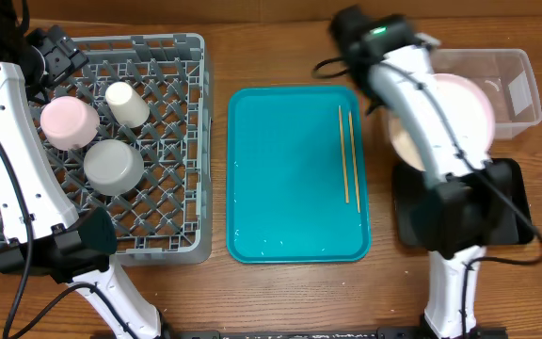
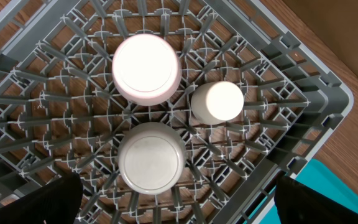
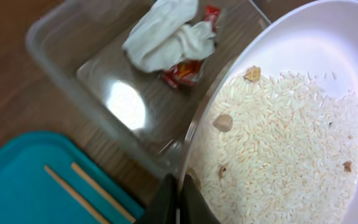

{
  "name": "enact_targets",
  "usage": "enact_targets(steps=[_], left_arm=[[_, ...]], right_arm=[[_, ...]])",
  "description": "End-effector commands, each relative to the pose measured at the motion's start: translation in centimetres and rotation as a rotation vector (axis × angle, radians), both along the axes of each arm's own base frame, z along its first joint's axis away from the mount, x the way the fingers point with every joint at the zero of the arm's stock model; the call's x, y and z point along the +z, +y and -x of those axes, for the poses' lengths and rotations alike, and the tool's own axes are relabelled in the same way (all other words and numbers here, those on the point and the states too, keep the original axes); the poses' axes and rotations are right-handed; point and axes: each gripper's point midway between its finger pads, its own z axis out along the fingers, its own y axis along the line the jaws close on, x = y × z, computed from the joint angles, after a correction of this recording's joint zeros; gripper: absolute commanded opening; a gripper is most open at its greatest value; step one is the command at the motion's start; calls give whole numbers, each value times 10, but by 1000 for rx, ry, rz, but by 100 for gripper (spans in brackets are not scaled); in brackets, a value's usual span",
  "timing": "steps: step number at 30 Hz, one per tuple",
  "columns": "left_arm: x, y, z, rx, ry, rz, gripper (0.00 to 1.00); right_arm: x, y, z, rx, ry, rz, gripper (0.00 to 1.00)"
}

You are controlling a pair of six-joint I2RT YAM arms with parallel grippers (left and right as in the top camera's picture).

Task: Sort waste into correct bins and load items into the dishwasher
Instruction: 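Lift the rice plate and carry it right over the black tray, then tilt the plate with the right gripper to pour rice onto black tray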

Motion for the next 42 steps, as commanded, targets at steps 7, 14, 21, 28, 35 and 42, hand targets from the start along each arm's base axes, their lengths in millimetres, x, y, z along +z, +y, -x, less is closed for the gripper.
enact_targets(steps=[7, 14, 21, 28, 35, 42], left_arm=[[13, -2, 7, 20, -34, 4, 100], [13, -2, 7, 20, -34, 4, 100], [13, -2, 7, 20, -34, 4, 100], [13, -2, 7, 20, -34, 4, 100], [13, -2, 7, 20, -34, 4, 100], [13, -2, 7, 20, -34, 4, 100]], right_arm=[[16, -85, 6, -320, -86, -293, 4], [11, -127, 17, -451, -81, -394, 3], [8, -129, 17, -519, -100, -482, 4], [7, -120, 21, -576, -90, -535, 4], [6, -106, 15, -528, -80, -625, 4], [6, -104, 18, -497, -49, -677, 4]])
